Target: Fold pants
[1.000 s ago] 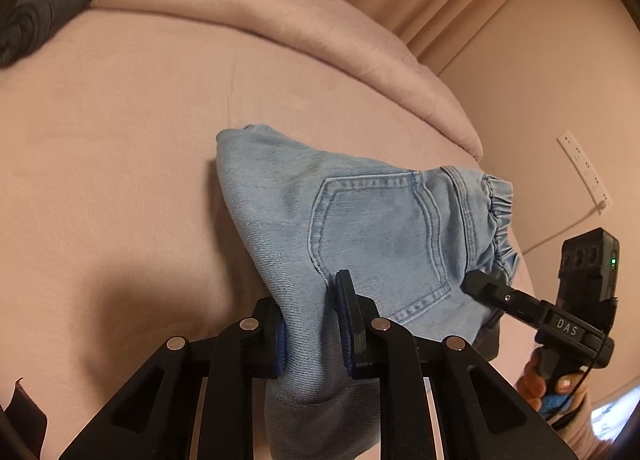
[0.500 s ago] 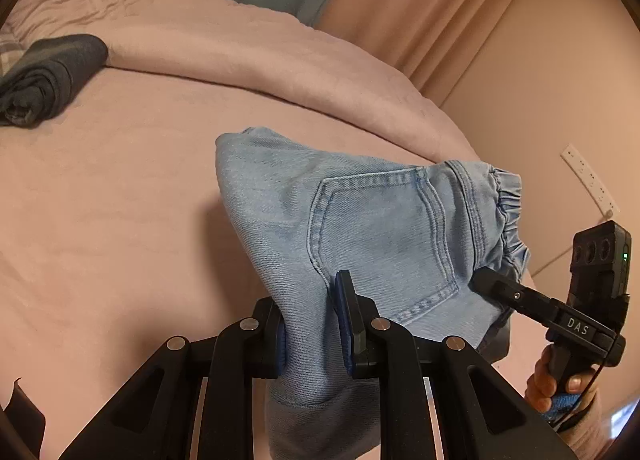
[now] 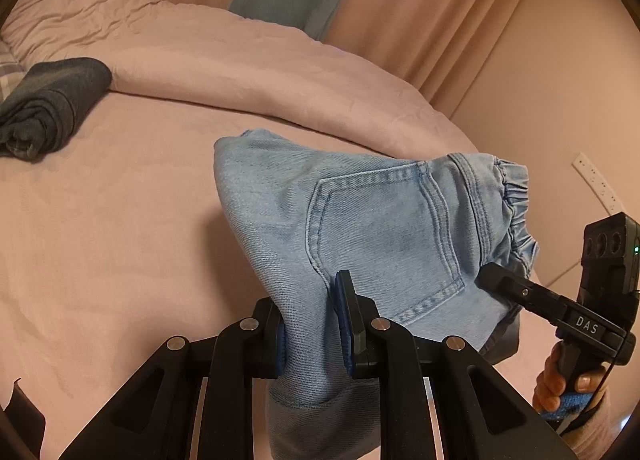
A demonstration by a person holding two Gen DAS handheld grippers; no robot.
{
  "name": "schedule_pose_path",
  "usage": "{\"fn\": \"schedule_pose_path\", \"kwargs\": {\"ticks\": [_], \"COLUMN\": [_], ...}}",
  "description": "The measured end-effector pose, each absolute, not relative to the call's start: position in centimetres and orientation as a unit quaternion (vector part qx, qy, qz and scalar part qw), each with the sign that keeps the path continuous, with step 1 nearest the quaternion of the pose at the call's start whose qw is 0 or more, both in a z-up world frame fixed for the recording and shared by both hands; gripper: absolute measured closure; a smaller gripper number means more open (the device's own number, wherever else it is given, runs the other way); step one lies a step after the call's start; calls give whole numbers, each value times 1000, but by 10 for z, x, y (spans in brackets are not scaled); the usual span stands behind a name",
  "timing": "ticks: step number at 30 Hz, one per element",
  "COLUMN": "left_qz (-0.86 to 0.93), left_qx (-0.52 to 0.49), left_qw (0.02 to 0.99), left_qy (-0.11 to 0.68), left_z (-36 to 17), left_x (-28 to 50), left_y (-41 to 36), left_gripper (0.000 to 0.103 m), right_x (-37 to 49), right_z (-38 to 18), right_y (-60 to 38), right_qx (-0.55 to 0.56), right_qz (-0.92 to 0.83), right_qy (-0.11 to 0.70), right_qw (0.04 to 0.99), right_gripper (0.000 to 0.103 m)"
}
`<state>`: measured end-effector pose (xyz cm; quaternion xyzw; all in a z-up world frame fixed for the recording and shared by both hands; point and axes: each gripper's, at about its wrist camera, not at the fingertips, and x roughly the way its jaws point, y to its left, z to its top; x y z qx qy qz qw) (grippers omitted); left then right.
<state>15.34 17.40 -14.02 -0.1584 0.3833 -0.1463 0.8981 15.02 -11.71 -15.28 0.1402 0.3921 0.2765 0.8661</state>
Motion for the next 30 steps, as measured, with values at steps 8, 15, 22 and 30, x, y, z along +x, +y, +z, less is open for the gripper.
{"fn": "schedule_pose_path", "kwargs": {"ticks": [8, 15, 22, 30], "left_qz": [-132, -111, -108, -106], "left_qx": [-149, -148, -132, -133], "left_qw": [893, 890, 886, 876], "left_qy": [403, 418, 430, 451], "left_z": [-160, -183, -191, -205], "left_x": [204, 253, 275, 290], "left_y": [176, 179, 175, 177], "left_gripper": [85, 85, 85, 83], "right_x": [192, 240, 269, 284], "right_z": [-170, -193, -205, -224], "right_y": [-105, -87, -84, -91], "right_qx": [135, 128, 133, 143], "right_qz": [268, 252, 240, 227], "right_qy": [398, 407, 414, 443], "right_qw": [867, 869, 868, 856], "right_gripper": [72, 72, 72, 70]}}
